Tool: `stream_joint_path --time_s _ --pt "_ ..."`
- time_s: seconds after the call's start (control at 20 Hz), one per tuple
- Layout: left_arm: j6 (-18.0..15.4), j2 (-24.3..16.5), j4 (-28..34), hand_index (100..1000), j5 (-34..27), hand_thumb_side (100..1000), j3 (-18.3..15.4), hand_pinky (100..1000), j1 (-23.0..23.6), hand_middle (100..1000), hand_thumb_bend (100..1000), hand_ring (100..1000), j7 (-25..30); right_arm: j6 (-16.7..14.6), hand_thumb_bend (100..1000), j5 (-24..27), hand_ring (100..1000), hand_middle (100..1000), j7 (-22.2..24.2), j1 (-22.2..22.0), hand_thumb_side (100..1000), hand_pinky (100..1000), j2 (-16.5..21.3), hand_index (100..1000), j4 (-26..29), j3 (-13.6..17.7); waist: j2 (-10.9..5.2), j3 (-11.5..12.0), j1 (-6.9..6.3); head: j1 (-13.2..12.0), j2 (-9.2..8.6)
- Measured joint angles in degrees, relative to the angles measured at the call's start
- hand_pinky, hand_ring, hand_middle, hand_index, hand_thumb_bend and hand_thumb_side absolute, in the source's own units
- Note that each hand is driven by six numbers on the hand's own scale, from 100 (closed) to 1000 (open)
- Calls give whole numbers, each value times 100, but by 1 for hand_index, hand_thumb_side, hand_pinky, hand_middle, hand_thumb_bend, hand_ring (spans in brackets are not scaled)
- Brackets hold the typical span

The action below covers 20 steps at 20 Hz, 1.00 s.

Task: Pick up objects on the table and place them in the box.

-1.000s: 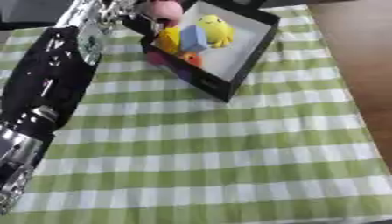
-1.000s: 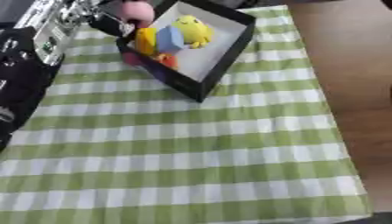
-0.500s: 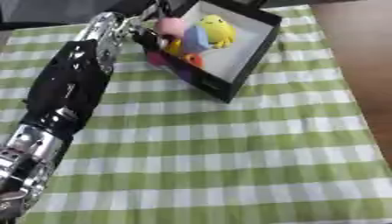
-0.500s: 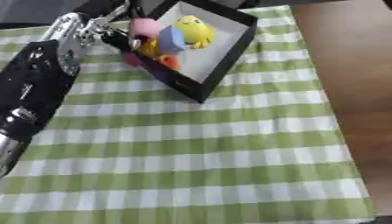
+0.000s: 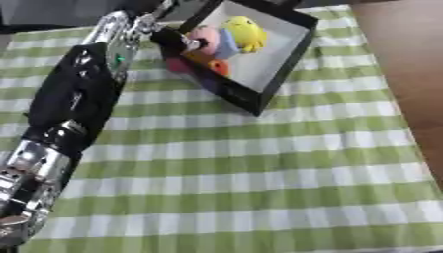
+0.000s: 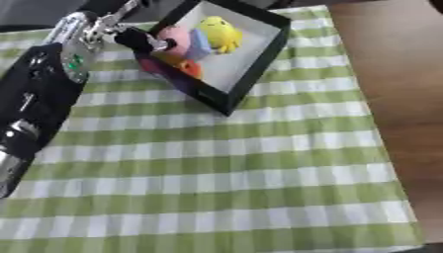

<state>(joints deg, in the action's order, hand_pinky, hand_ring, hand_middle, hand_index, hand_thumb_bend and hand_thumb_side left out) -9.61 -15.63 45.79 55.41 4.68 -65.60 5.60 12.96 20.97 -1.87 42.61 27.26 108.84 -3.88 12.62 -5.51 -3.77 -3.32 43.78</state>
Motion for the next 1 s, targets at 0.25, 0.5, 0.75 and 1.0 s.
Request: stream_joint_path --time_s 0.25,0.5,0.75,1.0 --pt "175 -569 1073 817 -1508 339 -19 737 651 679 251 639 -195 -39 237 14 811 821 -69 -134 297 965 18 836 0 66 -1 210 2 221 4" --pt "425 -1307 2461 814 -3294 379 -64 747 1570 666 186 637 -273 -56 236 44 811 821 -140 -230 297 965 56 836 2 118 -18 420 15 419 4" --pt "754 -1587 3662 816 -4931 465 -388 745 2396 664 181 630 -762 -69 236 49 811 821 -180 -309 297 965 60 836 3 160 -70 524 100 510 6" --pt "923 -1645 4528 816 -5976 465 -670 745 2941 664 181 630 -1323 -79 236 52 811 821 -219 -372 297 965 61 836 13 178 -95 561 140 552 6"
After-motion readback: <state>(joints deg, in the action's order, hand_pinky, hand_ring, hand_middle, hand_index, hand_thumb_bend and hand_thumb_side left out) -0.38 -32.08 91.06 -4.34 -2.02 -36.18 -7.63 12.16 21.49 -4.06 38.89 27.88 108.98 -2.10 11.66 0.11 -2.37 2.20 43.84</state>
